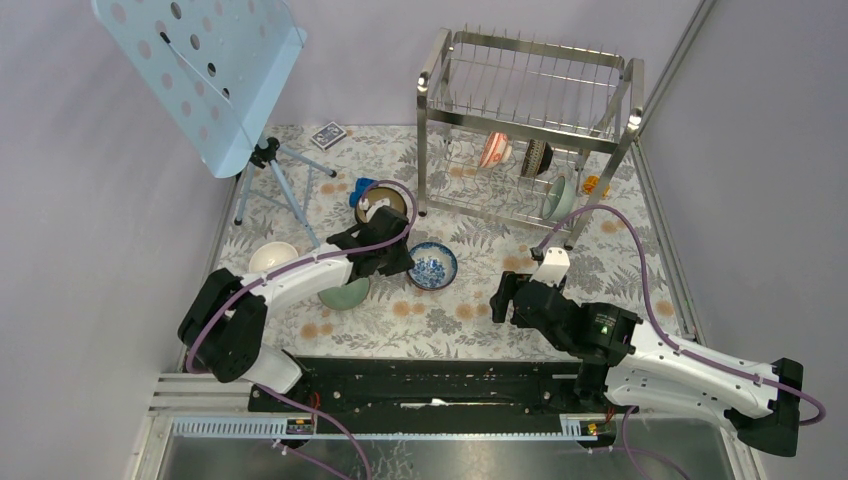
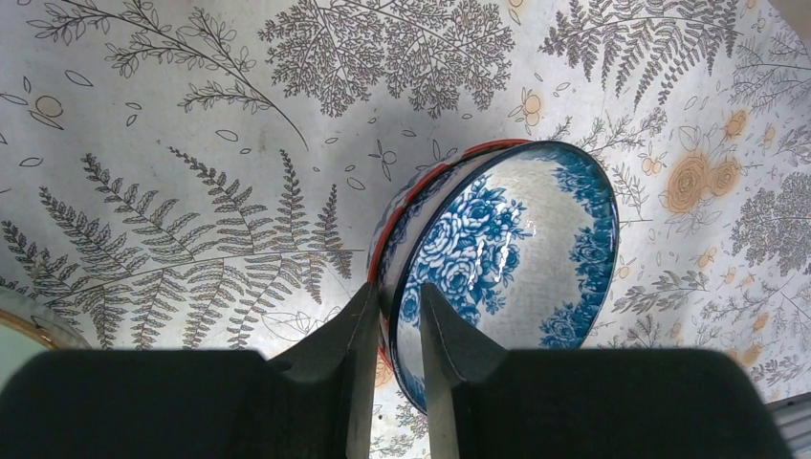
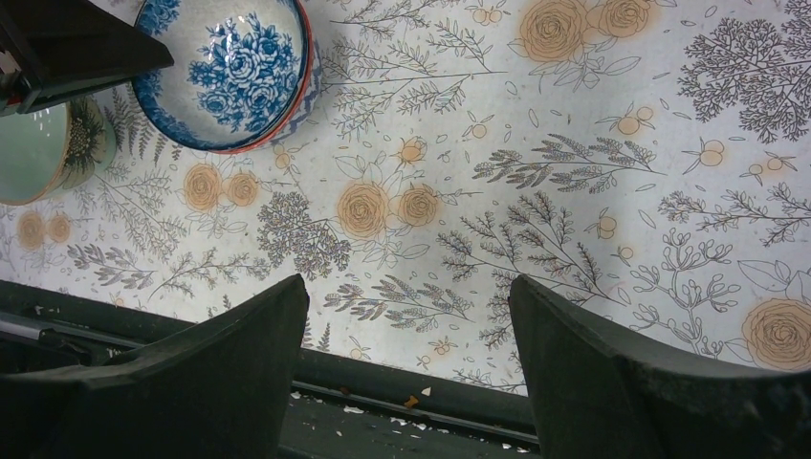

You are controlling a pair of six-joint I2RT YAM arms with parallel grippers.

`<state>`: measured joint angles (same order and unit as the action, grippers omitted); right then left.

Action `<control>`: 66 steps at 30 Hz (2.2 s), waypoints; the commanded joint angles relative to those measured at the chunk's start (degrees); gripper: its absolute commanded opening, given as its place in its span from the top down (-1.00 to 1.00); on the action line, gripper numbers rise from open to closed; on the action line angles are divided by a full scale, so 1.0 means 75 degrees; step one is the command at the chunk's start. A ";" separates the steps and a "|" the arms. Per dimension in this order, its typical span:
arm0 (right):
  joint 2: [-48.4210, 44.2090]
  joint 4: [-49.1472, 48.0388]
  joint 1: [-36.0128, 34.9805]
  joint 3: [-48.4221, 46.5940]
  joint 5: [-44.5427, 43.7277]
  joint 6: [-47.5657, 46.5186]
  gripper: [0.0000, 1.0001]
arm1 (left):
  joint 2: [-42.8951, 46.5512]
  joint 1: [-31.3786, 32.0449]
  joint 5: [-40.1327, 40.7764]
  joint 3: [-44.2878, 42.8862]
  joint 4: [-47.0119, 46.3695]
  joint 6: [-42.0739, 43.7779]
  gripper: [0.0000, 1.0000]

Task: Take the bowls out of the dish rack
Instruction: Place the bowl with the bowl.

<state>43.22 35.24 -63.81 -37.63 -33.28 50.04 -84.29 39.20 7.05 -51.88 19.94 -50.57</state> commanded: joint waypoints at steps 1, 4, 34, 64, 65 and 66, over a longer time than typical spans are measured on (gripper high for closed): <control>-0.0095 -0.0095 0.0012 0.0057 -0.0072 0.0189 -0.68 | 0.0016 -0.0036 -0.0079 -0.0114 -0.0337 0.0074 0.48; -0.0101 -0.0097 0.0013 0.0070 -0.0058 0.0205 -0.68 | 0.0106 -0.0036 -0.0014 -0.0160 -0.0230 0.0128 0.41; 0.0041 -0.0203 0.0012 0.0181 -0.0028 0.0195 -0.68 | 0.0510 -0.0044 0.0232 0.0097 -0.0244 0.0368 1.00; 0.0108 -0.0158 0.0012 0.0151 -0.0028 0.0217 -0.68 | 0.0789 -0.0036 -0.0202 0.0634 -0.1035 0.0223 0.96; 0.0108 -0.0147 0.0012 0.0139 -0.0034 0.0212 -0.68 | 0.0831 -0.0035 -0.0191 0.0606 -0.1002 0.0242 0.82; 0.0107 -0.0127 0.0012 0.0109 -0.0039 0.0207 -0.68 | 0.0893 -0.0037 -0.0199 0.0585 -0.0974 0.0272 0.69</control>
<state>43.90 35.16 -63.81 -36.01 -32.91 50.85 -80.55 39.05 6.20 -46.46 12.62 -49.15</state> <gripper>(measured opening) 0.840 0.073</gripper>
